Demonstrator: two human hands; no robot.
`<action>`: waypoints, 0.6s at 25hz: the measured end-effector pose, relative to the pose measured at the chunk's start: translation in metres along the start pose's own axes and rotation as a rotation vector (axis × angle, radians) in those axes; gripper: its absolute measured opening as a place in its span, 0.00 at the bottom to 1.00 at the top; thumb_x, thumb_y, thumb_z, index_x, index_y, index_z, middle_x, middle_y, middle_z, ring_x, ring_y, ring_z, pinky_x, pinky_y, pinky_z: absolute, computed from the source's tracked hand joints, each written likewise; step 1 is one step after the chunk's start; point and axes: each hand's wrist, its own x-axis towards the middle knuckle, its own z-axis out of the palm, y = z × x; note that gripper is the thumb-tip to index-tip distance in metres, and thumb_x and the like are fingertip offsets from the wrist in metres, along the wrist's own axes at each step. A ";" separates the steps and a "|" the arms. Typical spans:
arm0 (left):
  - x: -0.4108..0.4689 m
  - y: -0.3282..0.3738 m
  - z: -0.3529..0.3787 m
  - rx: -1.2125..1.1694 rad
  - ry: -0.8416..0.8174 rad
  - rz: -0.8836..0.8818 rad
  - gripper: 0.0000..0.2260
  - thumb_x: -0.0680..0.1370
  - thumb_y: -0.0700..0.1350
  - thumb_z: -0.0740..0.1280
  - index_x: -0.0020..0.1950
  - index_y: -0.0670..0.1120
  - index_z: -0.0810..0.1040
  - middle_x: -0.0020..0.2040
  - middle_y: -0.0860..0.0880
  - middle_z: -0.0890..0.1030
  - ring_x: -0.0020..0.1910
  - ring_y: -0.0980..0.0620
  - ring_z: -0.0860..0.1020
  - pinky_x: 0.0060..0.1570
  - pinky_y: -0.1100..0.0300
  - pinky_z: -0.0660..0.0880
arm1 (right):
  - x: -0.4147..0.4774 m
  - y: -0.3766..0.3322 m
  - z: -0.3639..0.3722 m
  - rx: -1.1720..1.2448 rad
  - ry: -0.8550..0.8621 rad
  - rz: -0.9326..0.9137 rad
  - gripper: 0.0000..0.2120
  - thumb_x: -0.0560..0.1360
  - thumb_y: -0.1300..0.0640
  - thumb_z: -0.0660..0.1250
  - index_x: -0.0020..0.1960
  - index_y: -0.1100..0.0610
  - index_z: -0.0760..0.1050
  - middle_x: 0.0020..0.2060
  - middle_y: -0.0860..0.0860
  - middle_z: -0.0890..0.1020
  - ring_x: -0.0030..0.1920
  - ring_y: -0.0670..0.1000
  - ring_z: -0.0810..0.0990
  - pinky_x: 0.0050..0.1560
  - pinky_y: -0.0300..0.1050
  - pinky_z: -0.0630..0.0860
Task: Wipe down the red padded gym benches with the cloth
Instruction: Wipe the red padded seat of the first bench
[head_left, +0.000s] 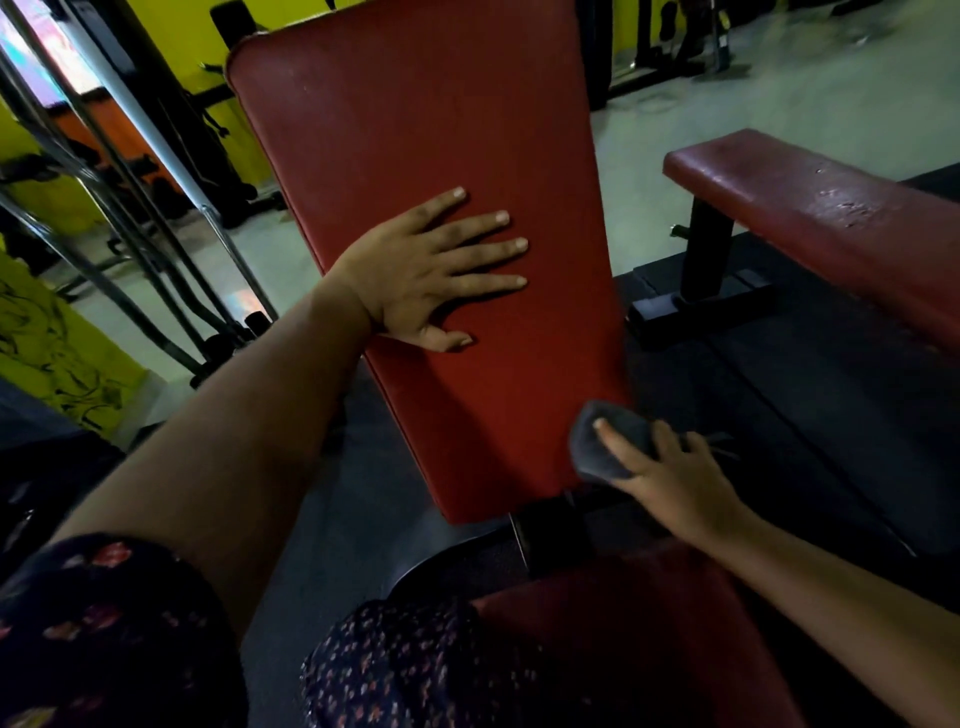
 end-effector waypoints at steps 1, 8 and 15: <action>0.001 0.000 0.000 0.002 0.001 -0.004 0.33 0.78 0.67 0.54 0.79 0.52 0.60 0.78 0.46 0.62 0.77 0.44 0.59 0.74 0.40 0.53 | -0.008 0.008 -0.001 0.035 -0.065 0.085 0.30 0.60 0.65 0.76 0.60 0.46 0.81 0.69 0.55 0.66 0.46 0.67 0.78 0.34 0.58 0.77; 0.001 0.001 -0.001 -0.008 0.012 -0.025 0.32 0.78 0.66 0.55 0.79 0.52 0.61 0.78 0.47 0.63 0.77 0.44 0.60 0.74 0.40 0.54 | -0.022 -0.059 0.009 0.678 -0.375 0.747 0.47 0.68 0.53 0.74 0.77 0.37 0.51 0.73 0.66 0.57 0.60 0.67 0.74 0.55 0.56 0.78; 0.001 0.002 0.002 -0.024 0.031 -0.027 0.32 0.78 0.65 0.57 0.79 0.52 0.61 0.77 0.46 0.64 0.77 0.43 0.62 0.72 0.38 0.59 | 0.041 -0.159 -0.027 1.001 -0.459 1.113 0.47 0.74 0.48 0.70 0.78 0.41 0.38 0.74 0.62 0.41 0.70 0.62 0.66 0.62 0.47 0.74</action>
